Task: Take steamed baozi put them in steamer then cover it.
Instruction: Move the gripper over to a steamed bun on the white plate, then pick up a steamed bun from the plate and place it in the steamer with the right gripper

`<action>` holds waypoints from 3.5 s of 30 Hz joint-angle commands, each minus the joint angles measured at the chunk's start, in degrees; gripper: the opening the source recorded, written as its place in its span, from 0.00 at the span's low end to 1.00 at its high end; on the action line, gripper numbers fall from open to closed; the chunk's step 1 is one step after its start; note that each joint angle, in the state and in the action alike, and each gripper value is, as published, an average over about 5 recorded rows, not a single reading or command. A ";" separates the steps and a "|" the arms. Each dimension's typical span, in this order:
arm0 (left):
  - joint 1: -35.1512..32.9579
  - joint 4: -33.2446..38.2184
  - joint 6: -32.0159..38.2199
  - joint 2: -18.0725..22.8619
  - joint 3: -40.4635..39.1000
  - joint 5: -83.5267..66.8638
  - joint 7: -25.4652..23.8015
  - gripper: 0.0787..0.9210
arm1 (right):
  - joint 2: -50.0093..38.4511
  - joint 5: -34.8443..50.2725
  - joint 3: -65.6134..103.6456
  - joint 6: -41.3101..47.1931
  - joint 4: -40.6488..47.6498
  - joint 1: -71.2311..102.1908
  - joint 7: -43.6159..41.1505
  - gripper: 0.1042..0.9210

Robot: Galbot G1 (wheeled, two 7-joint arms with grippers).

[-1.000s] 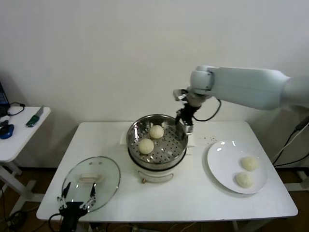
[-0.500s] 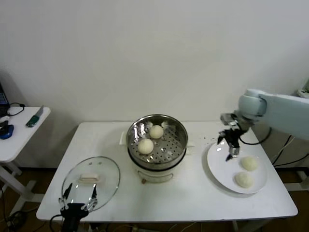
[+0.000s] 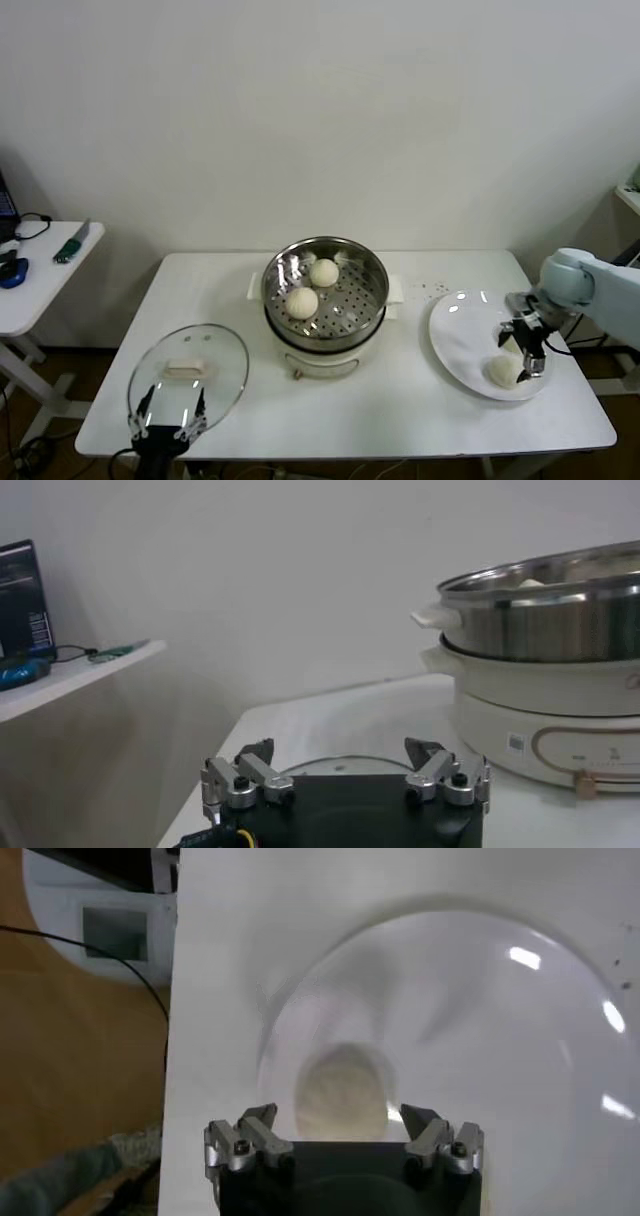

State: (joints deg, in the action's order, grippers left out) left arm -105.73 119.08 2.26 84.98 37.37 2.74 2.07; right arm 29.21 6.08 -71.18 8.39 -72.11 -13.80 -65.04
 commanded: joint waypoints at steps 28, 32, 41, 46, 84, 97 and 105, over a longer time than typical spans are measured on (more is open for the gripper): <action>-0.26 -0.71 0.29 0.21 0.32 0.29 0.13 0.88 | 3.86 -6.31 7.32 -1.36 5.26 8.21 -1.01 0.77; -0.20 -0.73 0.29 0.25 0.32 0.28 0.14 0.88 | 3.77 -6.36 7.35 -1.58 5.29 8.04 -1.27 0.74; -0.35 -0.34 0.14 0.24 0.28 0.18 -0.08 0.88 | 4.70 -4.63 3.66 -4.53 4.67 -0.45 -2.18 0.72; -0.57 -0.02 0.05 0.19 0.21 0.19 -0.25 0.88 | 8.45 -1.61 -5.31 -10.75 3.39 -14.26 -3.46 0.72; -3.03 0.09 0.45 0.10 2.09 -1.88 0.02 0.88 | 49.00 -23.56 -4.55 -46.81 -2.24 -18.58 -4.15 0.72; -3.09 -0.69 0.79 0.31 2.11 -2.00 0.10 0.88 | 46.86 -20.36 -8.26 -44.24 -5.64 -17.03 -4.26 0.73; -2.90 -0.88 0.69 0.44 1.93 -1.89 0.14 0.88 | 46.18 -19.82 -8.79 -43.49 -5.70 -16.98 -4.52 0.73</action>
State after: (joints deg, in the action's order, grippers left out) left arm -108.66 118.24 2.98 85.40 39.27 0.86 2.19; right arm 74.85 -14.04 -79.09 -35.40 -76.98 -31.89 -69.53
